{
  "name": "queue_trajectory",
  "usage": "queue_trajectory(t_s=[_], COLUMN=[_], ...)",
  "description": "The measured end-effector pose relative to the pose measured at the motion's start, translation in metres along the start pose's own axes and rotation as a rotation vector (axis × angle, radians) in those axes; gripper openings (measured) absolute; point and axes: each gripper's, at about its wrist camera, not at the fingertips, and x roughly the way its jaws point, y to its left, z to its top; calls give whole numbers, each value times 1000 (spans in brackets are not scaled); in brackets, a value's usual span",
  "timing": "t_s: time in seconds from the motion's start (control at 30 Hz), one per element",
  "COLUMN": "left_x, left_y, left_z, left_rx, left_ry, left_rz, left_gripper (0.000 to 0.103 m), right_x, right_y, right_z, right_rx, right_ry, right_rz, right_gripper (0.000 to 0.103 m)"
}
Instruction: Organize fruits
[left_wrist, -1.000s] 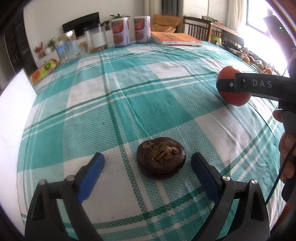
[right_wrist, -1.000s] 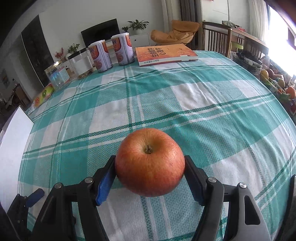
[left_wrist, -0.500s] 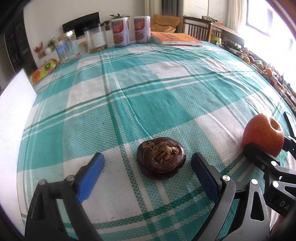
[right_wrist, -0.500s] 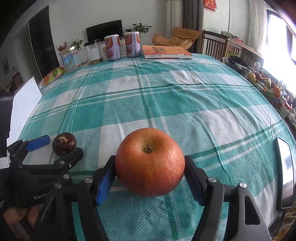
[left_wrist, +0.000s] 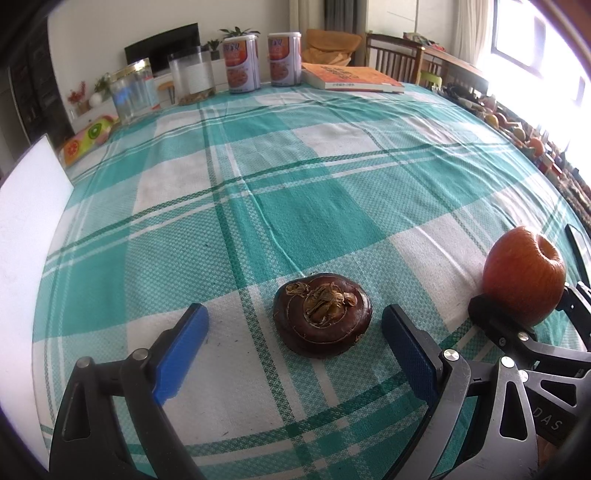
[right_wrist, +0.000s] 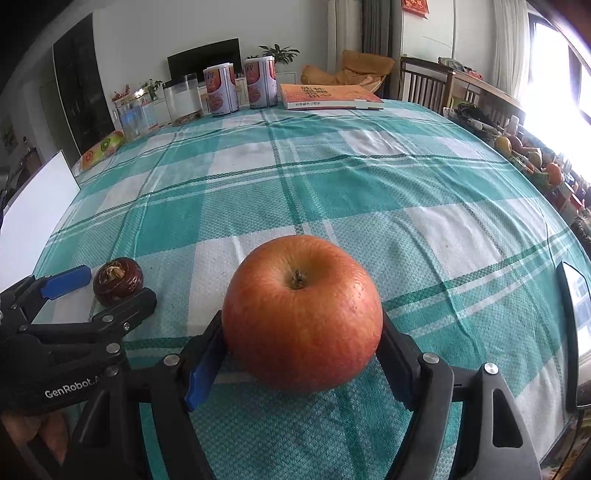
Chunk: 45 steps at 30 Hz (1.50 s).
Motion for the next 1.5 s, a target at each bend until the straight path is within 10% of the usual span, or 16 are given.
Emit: queue_trajectory(t_s=[0.4,0.53,0.67,1.0,1.5], left_x=[-12,-7,-10,-36,-139], left_y=[-3,-10,-8,-2,10], left_z=[-1,2,1,-16,-54], left_rx=[64,106,105,33,-36], left_ry=[30,16,0,47,66], left_rz=[-147,-107,-85,-183,-460], left_gripper=[94,90,49,48,48], right_x=[-16,-19,-23,-18,-20], right_y=[-50,-42,-27,-22,-55], right_z=[-7,-8,-4,8,-37], right_rx=[214,127,39,63,462], right_ry=[20,16,-23,-9,88], right_rz=[292,236,159,166,753], right_gripper=[83,83,83,71,71])
